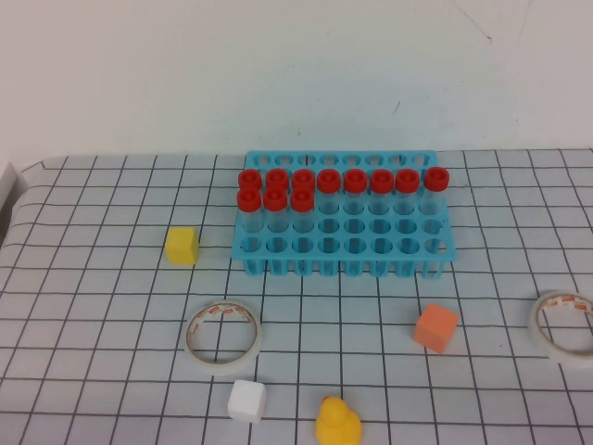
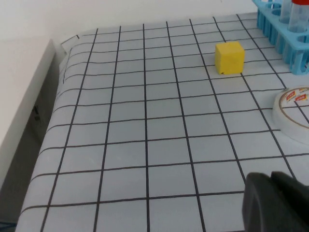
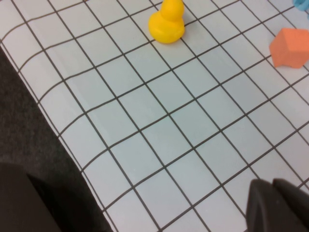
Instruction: Place the test tubes
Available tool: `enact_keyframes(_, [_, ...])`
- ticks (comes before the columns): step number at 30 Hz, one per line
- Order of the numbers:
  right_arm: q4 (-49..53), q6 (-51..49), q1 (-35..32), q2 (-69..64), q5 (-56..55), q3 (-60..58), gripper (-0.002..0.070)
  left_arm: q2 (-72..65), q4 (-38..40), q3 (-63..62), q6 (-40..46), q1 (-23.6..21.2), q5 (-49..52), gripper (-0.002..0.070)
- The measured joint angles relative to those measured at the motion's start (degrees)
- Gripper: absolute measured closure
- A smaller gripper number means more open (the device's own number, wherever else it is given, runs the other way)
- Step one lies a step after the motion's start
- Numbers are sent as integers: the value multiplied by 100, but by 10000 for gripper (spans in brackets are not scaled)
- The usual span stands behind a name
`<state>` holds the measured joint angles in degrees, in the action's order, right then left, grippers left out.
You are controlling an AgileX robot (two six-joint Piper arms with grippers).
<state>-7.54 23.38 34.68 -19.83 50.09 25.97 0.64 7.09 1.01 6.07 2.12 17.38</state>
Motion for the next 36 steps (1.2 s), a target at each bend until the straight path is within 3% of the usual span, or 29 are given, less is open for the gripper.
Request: enact_keyframes(36, [-21,0,0,0,0,0,678,11,-125,0,-258,0,39,675])
